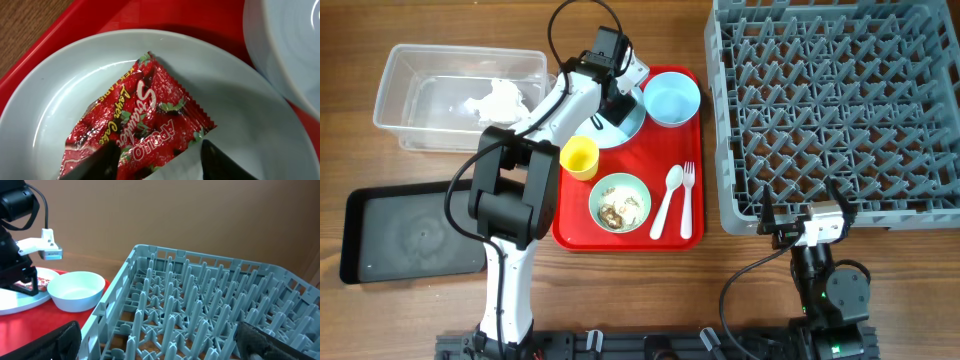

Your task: Sort waste into correct bins and load items into the dishwasher rack

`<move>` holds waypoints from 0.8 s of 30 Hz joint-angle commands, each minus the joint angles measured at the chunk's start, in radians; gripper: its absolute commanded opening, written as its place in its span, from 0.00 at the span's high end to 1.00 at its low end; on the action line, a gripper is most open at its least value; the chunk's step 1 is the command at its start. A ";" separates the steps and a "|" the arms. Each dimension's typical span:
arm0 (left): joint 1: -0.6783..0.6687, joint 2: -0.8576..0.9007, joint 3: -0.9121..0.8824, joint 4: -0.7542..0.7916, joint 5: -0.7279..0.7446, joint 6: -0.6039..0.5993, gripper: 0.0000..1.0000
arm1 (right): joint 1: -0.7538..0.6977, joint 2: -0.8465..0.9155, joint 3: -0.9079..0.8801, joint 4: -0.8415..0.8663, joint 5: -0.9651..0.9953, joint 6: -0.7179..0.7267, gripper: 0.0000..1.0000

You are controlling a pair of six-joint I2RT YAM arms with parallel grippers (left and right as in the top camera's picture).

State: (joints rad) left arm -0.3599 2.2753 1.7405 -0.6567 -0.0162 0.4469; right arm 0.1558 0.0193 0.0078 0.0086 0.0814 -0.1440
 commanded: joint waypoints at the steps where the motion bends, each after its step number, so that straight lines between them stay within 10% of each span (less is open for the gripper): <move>1: 0.012 0.069 -0.009 -0.003 0.008 0.021 0.59 | 0.004 -0.009 -0.002 0.005 -0.016 -0.011 0.00; 9: 0.024 0.070 -0.009 -0.002 0.008 0.020 0.95 | 0.004 -0.009 -0.002 0.005 -0.016 -0.011 0.00; 24: 0.024 -0.039 0.000 0.018 0.000 -0.013 0.96 | 0.004 -0.009 -0.002 0.005 -0.016 -0.012 0.00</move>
State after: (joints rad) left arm -0.3447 2.2807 1.7405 -0.6403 -0.0025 0.4526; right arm 0.1558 0.0193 0.0078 0.0086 0.0814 -0.1440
